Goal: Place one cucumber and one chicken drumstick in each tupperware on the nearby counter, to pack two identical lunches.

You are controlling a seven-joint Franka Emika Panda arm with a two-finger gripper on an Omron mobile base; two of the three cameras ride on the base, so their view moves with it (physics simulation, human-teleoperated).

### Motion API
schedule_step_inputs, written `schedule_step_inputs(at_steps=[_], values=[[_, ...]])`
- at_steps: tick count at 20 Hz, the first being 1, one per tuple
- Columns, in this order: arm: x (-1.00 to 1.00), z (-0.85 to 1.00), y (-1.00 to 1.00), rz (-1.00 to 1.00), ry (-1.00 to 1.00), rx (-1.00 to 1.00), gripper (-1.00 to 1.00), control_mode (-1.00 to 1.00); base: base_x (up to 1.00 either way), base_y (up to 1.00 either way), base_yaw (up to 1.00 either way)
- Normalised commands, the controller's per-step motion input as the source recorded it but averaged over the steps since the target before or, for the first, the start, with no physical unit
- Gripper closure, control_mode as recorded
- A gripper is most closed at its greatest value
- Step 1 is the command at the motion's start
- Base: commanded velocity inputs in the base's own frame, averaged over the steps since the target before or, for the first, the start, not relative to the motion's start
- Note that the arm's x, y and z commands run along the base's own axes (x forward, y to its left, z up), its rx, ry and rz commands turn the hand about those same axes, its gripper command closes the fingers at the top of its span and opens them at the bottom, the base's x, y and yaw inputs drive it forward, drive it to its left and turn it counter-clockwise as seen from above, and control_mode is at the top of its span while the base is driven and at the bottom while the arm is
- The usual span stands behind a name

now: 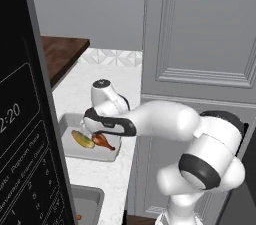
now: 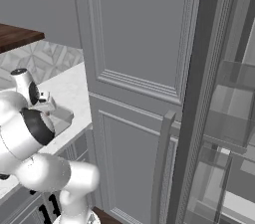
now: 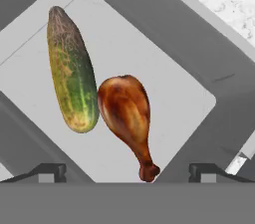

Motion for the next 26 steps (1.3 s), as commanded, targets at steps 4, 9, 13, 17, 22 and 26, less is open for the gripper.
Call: schedule_step_inputs(at_steps=[4,9,13,17,22,26], values=[[-0.72,0.59,-0.91,-0.23,-0.11,0.01,-1.0,-1.0,0.0,0.0,0.0],[-0.73,0.77,-0.87,-0.17,-0.03,0.01,-1.0,-1.0,0.0,0.0,0.0],[-0.76,0.89,-0.82,-0.16,0.04,0.01,-1.0,-1.0,0.0,0.0,0.0],[-0.98,0.6,-0.49,-0.04,0.0,0.0,-1.0,-1.0,0.0,0.0,0.0],[-0.33,0.04,-0.61,0.0,0.0,0.07,-1.0,-1.0,0.0,0.0,0.0],[-0.02,0.0,-0.51,0.0,0.0,0.08,-1.0,-1.0,0.0,0.0,0.0]])
